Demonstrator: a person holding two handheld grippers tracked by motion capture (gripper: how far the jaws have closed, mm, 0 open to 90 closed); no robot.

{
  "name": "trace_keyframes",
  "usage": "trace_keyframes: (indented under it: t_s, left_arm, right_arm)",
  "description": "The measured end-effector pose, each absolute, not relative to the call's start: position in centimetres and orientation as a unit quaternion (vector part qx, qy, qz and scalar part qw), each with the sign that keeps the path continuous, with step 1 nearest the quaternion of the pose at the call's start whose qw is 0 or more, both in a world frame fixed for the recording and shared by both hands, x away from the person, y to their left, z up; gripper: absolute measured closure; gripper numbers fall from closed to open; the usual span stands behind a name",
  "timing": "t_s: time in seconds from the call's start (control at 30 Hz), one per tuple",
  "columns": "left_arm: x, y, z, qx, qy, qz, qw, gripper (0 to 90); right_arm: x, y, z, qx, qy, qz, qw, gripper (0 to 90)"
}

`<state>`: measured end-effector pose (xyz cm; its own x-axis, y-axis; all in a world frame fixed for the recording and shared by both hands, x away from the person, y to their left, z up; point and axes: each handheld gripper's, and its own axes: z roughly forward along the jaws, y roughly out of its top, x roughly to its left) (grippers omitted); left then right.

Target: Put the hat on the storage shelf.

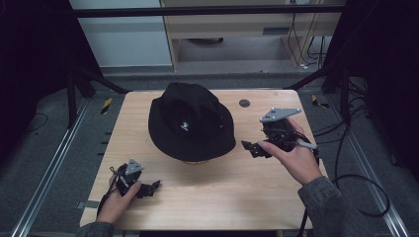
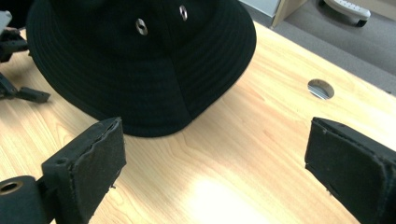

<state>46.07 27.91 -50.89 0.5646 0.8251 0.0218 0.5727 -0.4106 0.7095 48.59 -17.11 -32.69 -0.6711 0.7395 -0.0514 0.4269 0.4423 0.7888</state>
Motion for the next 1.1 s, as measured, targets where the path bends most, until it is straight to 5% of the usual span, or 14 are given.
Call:
trace_keyframes:
  t_s: [1.1]
  left_arm:
    - [46.1, 27.9, -50.9, 0.818, 0.427, 0.188, 0.335, 0.0]
  right_arm:
    - [46.9, -22.0, -44.6, 0.444, 0.803, 0.361, 0.167, 7.6]
